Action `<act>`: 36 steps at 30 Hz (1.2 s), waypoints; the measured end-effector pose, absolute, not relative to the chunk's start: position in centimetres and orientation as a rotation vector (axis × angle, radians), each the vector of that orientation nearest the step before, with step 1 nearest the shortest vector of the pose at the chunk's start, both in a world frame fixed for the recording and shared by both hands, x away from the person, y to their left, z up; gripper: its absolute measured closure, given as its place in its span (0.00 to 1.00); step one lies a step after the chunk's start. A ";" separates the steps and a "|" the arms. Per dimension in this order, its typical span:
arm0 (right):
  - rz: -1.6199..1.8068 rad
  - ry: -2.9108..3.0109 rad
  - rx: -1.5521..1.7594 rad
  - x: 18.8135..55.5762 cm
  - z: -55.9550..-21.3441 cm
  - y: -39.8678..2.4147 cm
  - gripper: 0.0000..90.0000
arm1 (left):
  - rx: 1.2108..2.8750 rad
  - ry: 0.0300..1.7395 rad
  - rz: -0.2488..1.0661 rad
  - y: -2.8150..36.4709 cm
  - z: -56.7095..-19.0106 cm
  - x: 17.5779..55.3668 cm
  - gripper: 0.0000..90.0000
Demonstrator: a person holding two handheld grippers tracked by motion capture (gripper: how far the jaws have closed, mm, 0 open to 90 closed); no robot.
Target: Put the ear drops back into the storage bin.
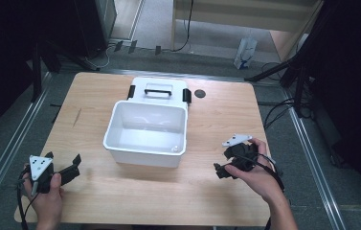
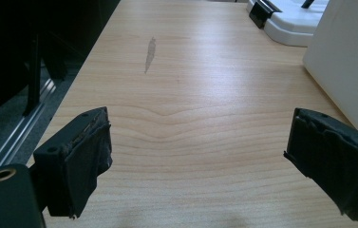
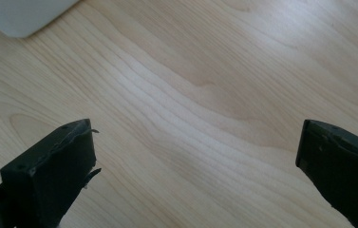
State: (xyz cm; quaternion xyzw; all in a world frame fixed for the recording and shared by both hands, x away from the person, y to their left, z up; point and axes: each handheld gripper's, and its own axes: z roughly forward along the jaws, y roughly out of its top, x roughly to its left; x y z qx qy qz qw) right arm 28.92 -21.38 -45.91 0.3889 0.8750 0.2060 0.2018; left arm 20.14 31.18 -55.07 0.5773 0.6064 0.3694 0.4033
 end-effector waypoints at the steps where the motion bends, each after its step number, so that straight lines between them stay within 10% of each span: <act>1: 0.579 2.432 1.106 28.7 -46.3 -21.8 0.00 | 1.458 1.531 0.934 31.2 -55.1 20.1 0.09; 36: 0.877 2.124 1.426 23.1 -53.8 -31.5 0.00 | 1.465 1.528 0.943 31.0 -55.1 20.1 0.09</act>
